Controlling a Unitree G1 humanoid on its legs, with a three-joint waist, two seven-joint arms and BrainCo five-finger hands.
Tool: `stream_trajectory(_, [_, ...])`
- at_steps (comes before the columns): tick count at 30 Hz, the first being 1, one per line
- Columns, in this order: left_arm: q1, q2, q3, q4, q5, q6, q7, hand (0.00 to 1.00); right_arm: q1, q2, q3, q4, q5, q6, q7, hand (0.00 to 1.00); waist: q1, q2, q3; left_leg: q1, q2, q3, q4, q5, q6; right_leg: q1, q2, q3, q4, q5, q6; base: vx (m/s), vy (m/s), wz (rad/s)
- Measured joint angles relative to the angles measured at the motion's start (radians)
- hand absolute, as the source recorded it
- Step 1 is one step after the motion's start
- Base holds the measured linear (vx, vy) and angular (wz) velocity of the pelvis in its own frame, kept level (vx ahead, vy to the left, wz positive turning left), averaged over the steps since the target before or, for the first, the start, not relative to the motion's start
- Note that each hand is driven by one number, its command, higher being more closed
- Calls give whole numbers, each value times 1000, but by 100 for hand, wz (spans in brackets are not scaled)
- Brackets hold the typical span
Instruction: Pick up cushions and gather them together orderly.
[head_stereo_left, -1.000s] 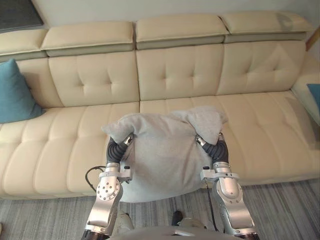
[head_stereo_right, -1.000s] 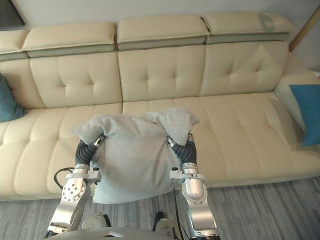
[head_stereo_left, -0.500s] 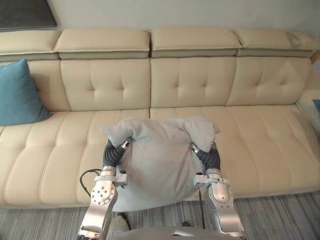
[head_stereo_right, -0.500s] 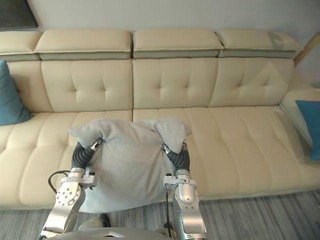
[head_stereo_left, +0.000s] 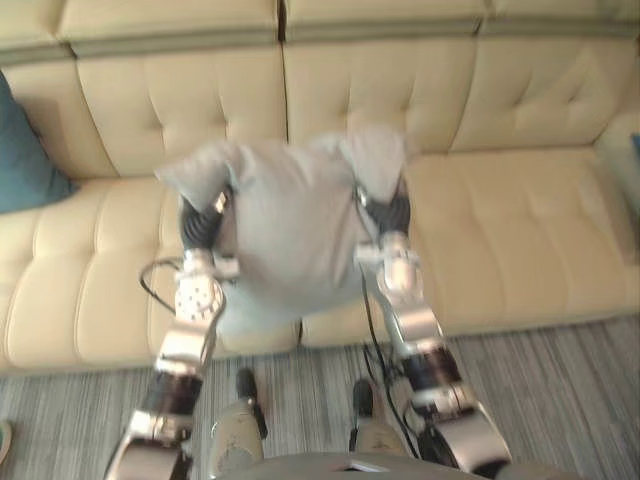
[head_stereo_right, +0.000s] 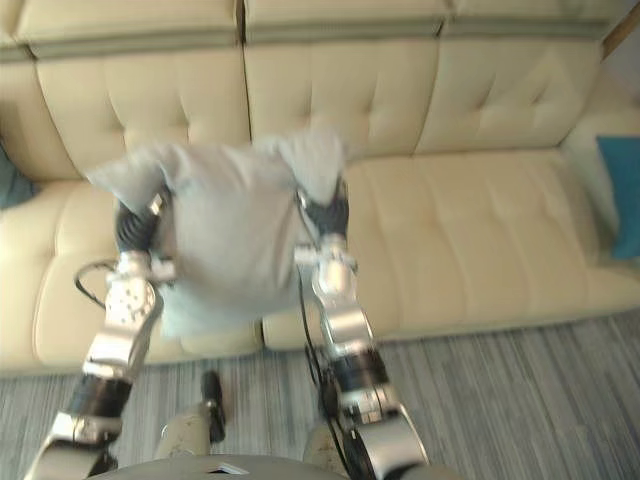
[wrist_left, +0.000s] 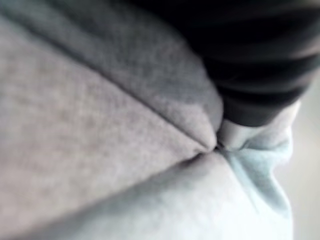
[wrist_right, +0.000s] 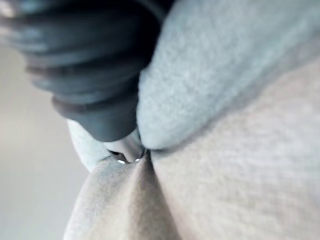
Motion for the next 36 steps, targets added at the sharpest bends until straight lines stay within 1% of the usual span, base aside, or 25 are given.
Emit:
stream_trajectory(1, [-80,23,3,19,1,0,21,100,-58,1,-17,1,-1,0,-27,100,6,5,12,1,-8,-1,-56,39,0,-27,-1,-4,11,0,-1,-133,-11,10])
stream_trajectory(4, [-239,75,-5,62,5,-6,48,100,-173,-3,-57,2,-1,0,-66,100,27,26,30,0,-15,-7,-162,113,-6,-80,3,-17,32,-3,0,-110,-44,10])
stream_trajectory(5, [-321,97,-6,104,15,-8,50,100,-229,-11,-90,8,-1,1,-70,100,31,42,43,-4,-18,-12,-203,141,-9,-98,4,-27,36,0,4,-111,-38,15])
stream_trajectory(6, [-427,128,-8,158,20,-9,48,100,-324,-27,-124,46,-1,1,-92,100,30,58,59,-23,-21,-19,-242,174,-9,-133,5,-34,46,5,10,-114,-29,14])
stream_trajectory(8, [-549,155,-9,218,20,-12,45,100,-437,-50,-159,88,0,2,-107,100,29,61,87,-62,-22,-22,-242,188,-7,-175,4,-32,52,20,20,-100,-14,4])
stream_trajectory(9, [-628,166,-6,266,20,-19,45,100,-503,-70,-174,103,0,3,-115,100,27,62,115,-82,-25,-25,-242,210,2,-192,1,-33,52,30,22,-78,-15,7])
stream_trajectory(10, [-701,177,-5,329,20,-19,43,100,-572,-85,-199,148,0,3,-131,100,23,63,121,-116,-28,-32,-242,218,2,-222,-1,-36,51,35,22,-43,-16,9])
stream_trajectory(13, [-810,188,-3,403,20,-19,42,100,-675,-90,-228,200,0,5,-152,100,25,64,150,-159,-29,-40,-243,229,-9,-260,-3,-41,48,39,24,-11,-13,5])
stream_trajectory(14, [-868,212,-3,425,22,-18,41,100,-720,-90,-239,201,0,8,-160,100,29,64,165,-189,-27,-41,-243,235,-16,-290,-3,-42,47,44,24,0,0,0])
stream_trajectory(15, [-919,227,-3,436,27,-17,40,100,-750,-90,-240,197,0,8,-175,100,30,64,166,-231,-25,-42,-243,244,-20,-326,-2,-46,43,51,25,0,0,0])
stream_trajectory(17, [-997,228,-2,454,41,-14,40,100,-788,-88,-255,197,0,9,-198,100,32,65,178,-280,-21,-45,-242,254,-22,-365,1,-60,38,60,22,8,17,9])
stream_trajectory(18, [-1016,227,-2,454,41,-11,39,100,-798,-88,-259,197,0,9,-209,100,31,65,192,-289,-20,-46,-242,260,-29,-371,1,-64,38,60,22,25,44,9])
stream_trajectory(21, [-1034,221,7,454,41,-4,39,100,-811,-82,-258,195,0,9,-236,100,43,65,192,-347,-16,-43,-242,268,-37,-427,3,-66,38,60,22,16,22,1])
stream_trajectory(22, [-1051,212,31,453,44,0,39,100,-839,-80,-255,195,0,10,-253,100,43,65,192,-390,-13,-44,-242,285,-61,-464,2,-72,38,62,19,0,0,0])
stream_trajectory(25, [-1065,203,62,454,60,8,41,100,-875,-71,-251,193,-1,12,-275,100,45,65,192,-462,0,-46,-242,287,-63,-532,12,-84,42,65,15,3,57,-4])
stream_trajectory(26, [-1065,194,68,455,60,18,41,100,-876,-64,-252,193,-1,13,-285,100,47,65,192,-492,5,-47,-242,287,-62,-562,16,-88,47,64,15,8,73,-4])
stream_trajectory(27, [-1065,190,72,456,60,20,41,100,-877,-63,-251,193,-1,14,-288,100,49,65,192,-501,6,-47,-242,287,-62,-572,17,-88,50,64,15,15,66,-2])
stream_trajectory(28, [-1066,184,76,458,61,25,43,100,-880,-62,-251,193,-1,16,-292,100,52,65,192,-517,6,-45,-242,298,-66,-589,15,-88,53,64,14,23,39,3])
stream_trajectory(29, [-1065,176,83,458,62,28,45,100,-885,-62,-249,192,-5,17,-296,100,55,64,193,-532,5,-41,-242,308,-79,-603,12,-89,54,63,14,40,52,3])
stream_trajectory(30, [-1065,164,100,458,63,30,47,0,-886,-62,-246,188,-22,17,-296,0,58,64,193,-538,6,-39,-242,308,-79,-611,12,-89,57,61,14,40,35,4])
stream_trajectory(33, [-1065,161,139,454,82,31,75,0,-888,-47,-239,147,-42,21,-306,0,58,64,193,-556,5,-39,-242,308,-79,-651,8,-91,115,20,12,39,21,6])
stream_trajectory(35, [-1066,162,156,447,85,32,85,0,-887,-47,-239,127,-43,21,-306,0,58,64,193,-572,2,-39,-242,311,-79,-678,4,-90,143,3,12,19,10,10])
stream_trajectory(36, [-1068,162,160,442,94,33,92,0,-887,-49,-239,103,-49,20,-308,0,55,64,193,-592,-2,-38,-242,323,-76,-699,0,-91,155,-2,10,17,13,11])
